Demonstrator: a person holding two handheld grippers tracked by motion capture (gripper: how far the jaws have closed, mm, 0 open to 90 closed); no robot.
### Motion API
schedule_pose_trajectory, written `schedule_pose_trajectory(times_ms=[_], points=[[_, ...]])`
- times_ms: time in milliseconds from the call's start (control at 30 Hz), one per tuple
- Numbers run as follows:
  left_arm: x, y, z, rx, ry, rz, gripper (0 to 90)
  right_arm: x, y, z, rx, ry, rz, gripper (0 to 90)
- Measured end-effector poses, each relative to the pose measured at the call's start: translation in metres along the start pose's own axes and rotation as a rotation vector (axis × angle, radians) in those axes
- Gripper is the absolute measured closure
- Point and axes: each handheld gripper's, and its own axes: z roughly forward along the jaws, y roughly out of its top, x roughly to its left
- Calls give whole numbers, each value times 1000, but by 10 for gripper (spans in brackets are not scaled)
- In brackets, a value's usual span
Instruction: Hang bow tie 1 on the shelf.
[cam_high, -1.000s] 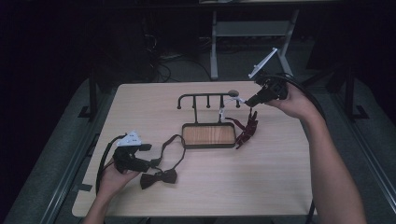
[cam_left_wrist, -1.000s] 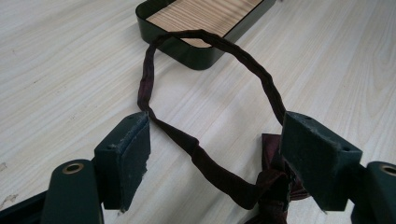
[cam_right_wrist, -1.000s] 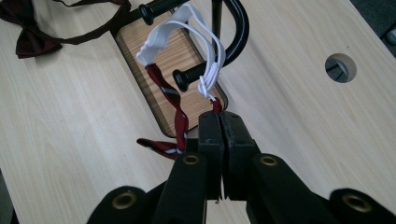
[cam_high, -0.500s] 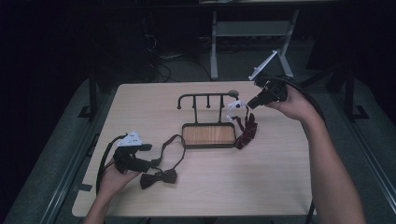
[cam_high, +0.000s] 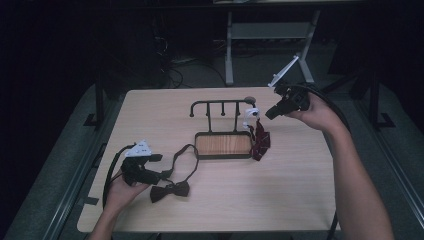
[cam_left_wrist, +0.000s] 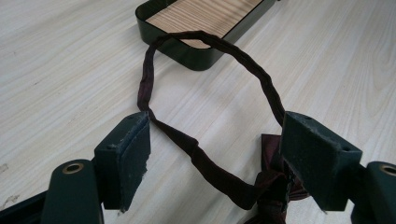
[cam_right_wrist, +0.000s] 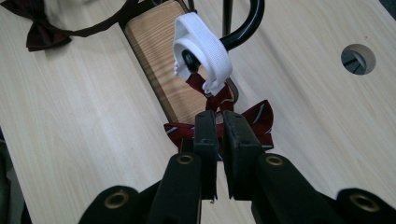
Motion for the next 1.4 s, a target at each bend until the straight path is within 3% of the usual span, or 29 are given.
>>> schedule_pose_trajectory(times_ms=[767,1400], points=[[0,0,1,4,4,-15,246,10,-21,3,0,53,-47,696],[1,-1,1,23,11,5,247,22,-45,14,10,71,-64,581]])
